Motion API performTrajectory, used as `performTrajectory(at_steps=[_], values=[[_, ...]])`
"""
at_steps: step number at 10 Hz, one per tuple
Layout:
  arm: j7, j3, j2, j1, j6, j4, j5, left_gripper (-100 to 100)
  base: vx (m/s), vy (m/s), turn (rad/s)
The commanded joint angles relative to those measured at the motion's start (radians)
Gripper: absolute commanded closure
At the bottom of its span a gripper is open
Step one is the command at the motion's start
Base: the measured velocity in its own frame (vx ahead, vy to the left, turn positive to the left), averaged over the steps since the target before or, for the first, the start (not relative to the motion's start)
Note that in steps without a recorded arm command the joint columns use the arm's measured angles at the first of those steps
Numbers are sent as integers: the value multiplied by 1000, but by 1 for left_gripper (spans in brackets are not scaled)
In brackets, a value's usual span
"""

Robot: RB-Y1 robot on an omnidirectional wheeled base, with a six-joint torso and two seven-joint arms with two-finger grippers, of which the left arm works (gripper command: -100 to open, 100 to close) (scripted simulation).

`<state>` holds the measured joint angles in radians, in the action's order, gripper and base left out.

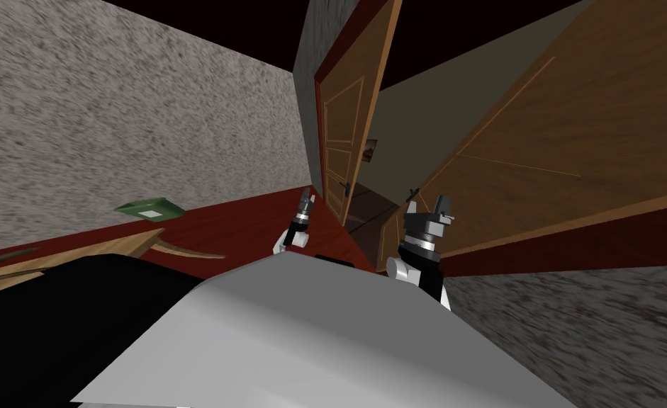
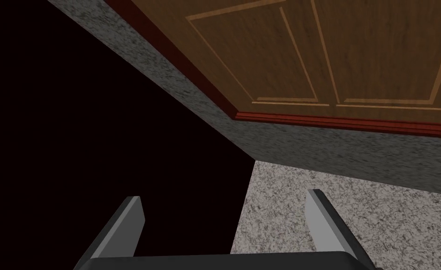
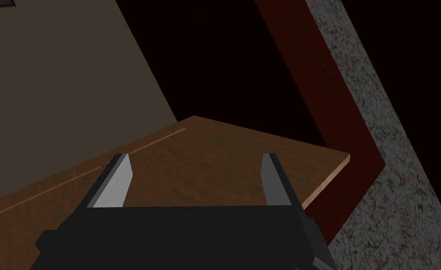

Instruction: Push the door open

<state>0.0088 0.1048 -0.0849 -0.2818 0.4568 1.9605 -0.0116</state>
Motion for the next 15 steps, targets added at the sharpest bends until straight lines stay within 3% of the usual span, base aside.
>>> performTrajectory(at_steps=[1,15], values=[[17,12,-7,19,3,-38,-3,-100,103,57,-39],[137,137,-11,255,3,-414,-51,-100,91,72,-39]])
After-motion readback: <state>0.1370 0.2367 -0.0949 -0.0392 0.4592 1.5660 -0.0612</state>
